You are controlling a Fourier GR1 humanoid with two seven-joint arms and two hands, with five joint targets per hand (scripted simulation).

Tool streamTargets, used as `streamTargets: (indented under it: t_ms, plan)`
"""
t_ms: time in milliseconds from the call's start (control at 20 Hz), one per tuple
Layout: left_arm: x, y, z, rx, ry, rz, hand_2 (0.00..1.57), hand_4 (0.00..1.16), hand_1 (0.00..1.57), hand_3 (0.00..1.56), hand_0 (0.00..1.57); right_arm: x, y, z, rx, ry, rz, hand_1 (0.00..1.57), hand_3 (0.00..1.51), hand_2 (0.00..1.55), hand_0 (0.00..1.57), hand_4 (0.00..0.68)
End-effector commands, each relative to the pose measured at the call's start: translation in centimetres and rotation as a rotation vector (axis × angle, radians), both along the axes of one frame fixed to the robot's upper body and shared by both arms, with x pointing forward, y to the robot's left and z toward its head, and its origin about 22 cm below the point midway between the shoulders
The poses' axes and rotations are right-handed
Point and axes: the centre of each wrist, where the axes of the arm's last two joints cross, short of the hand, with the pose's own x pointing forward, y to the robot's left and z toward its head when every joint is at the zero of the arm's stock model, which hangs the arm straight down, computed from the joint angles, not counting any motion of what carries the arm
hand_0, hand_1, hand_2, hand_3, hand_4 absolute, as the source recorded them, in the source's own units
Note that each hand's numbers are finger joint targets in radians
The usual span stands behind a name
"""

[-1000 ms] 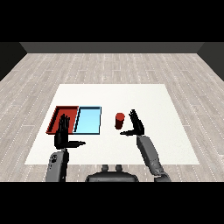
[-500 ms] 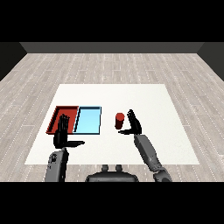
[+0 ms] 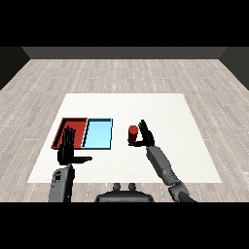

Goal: Pick the red can and put it in the red box

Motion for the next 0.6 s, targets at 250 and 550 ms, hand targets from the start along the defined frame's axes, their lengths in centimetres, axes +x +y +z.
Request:
streamTargets:
  t_ms: [250,550]
  plan:
    - [1.2,-0.4,0.3,0.000,-0.003,-0.006,0.00,0.00,0.00,0.00,0.00,1.0,0.6,0.5,0.007,0.010,0.010,0.00,0.00,0.00,0.00,0.000]
    - [-0.7,-0.4,0.4,-0.002,-0.015,-0.009,0.00,0.00,0.00,0.00,0.00,0.9,2.6,-0.8,-0.008,0.031,0.005,0.00,0.00,0.00,0.00,0.000]
